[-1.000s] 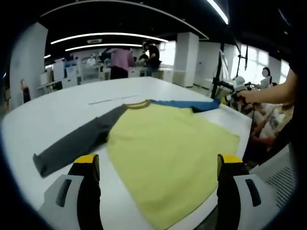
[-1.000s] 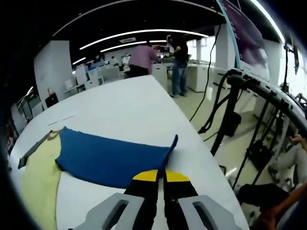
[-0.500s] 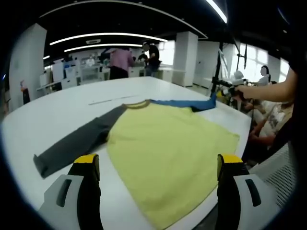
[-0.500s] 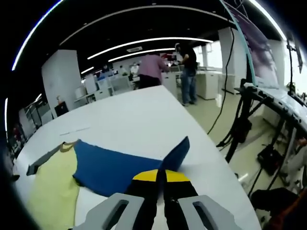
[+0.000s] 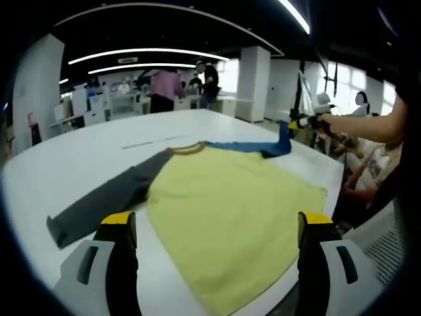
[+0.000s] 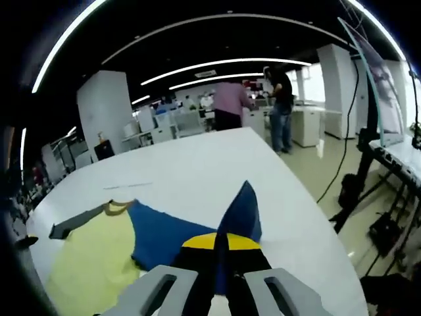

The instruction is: Fold the garment on the visible template until the final outline fits inside the template.

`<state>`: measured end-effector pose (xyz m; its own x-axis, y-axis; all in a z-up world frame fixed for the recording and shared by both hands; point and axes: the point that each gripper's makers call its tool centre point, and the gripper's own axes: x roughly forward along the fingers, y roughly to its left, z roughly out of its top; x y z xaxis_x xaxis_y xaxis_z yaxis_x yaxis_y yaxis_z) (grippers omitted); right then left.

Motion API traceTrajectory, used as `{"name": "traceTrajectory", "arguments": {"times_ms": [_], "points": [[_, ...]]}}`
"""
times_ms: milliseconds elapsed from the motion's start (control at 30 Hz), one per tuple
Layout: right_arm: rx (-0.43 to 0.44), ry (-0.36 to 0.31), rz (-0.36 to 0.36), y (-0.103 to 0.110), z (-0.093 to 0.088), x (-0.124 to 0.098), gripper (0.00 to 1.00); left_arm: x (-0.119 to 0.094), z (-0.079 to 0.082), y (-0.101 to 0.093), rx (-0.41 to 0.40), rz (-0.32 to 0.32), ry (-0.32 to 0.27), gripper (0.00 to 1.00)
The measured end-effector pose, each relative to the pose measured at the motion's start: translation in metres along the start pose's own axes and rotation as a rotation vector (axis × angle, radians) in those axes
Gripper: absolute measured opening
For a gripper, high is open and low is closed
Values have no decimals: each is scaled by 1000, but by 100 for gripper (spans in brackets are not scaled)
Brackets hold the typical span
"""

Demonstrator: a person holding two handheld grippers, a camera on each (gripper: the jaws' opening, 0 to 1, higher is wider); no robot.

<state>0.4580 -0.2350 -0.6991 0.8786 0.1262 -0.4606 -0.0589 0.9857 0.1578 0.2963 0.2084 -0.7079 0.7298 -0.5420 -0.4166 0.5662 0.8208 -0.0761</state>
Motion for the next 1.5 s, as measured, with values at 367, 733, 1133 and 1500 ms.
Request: {"name": "traceTrajectory", "arguments": {"times_ms": [367,733,1133,1500], "points": [[-6,-20,83,31,14,11,0,-1,-3,0,-6,0,2,99],[-19,-29,157,76,19,22,0,-1,-3,-1,-9,0,-1,99],[-31,-19,231,123,15,30,0,-1,-2,-2,-11,-2,-4,99],[-33,-2,300,165,9,37,0,-1,-2,-2,-12,-5,-2,99]]}}
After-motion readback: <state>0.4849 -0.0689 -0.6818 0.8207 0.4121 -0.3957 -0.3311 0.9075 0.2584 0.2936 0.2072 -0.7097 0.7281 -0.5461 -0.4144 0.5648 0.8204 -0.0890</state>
